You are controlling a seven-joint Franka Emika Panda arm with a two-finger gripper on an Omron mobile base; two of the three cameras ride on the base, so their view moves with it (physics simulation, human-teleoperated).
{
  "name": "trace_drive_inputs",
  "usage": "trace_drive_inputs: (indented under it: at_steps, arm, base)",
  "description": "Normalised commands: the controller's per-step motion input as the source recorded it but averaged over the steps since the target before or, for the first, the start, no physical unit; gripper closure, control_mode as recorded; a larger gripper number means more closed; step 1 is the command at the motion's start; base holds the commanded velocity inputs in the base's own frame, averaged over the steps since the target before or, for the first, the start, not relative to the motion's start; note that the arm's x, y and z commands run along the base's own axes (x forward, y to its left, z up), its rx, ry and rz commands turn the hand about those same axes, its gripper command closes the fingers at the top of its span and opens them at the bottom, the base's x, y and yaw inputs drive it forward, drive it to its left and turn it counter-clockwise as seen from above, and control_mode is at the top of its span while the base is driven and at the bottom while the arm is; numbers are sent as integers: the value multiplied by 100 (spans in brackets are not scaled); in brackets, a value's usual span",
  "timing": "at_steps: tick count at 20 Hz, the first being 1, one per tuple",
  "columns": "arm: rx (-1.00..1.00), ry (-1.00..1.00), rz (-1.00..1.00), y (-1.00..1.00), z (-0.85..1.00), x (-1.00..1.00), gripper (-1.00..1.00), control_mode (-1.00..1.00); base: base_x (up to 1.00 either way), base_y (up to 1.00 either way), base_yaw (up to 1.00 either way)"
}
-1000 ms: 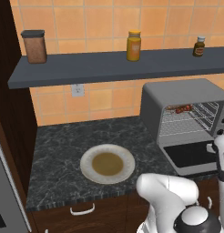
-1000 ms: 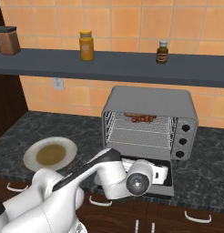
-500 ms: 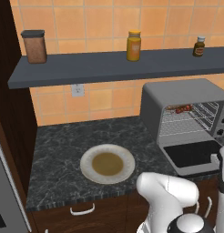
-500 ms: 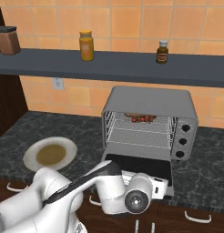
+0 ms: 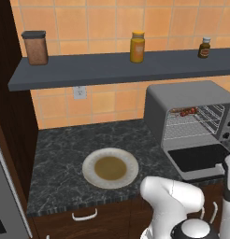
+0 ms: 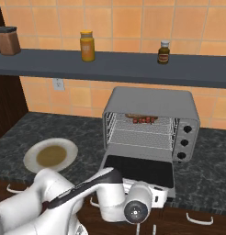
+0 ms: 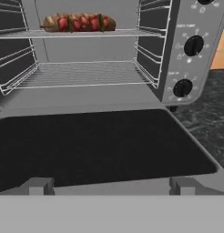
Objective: Pick up the kebab skewer and baguette bread, and place them inside the toaster oven. Close the toaster oven door and start by setting the timer.
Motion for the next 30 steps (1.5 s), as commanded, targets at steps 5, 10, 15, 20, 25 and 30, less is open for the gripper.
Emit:
trace_drive_inputs:
  at_steps: [5,10,15,20,25,30]
  arm:
    - [0,2,0,-4,-23,-39,-100,-100]
    - [0,2,0,-6,-42,-25,-100,-100]
    - [0,-1,0,-10,-41,0,-100,-100]
    - [0,-5,0,-5,-24,5,-100,-100]
    - [0,-9,2,-1,-26,11,-100,-100]
    - [0,-12,0,0,-5,20,-100,-100]
  base:
    - [0,0,0]
    - [0,0,0]
    - [0,0,0]
    - [0,0,0]
    - [0,0,0]
    - [0,0,0]
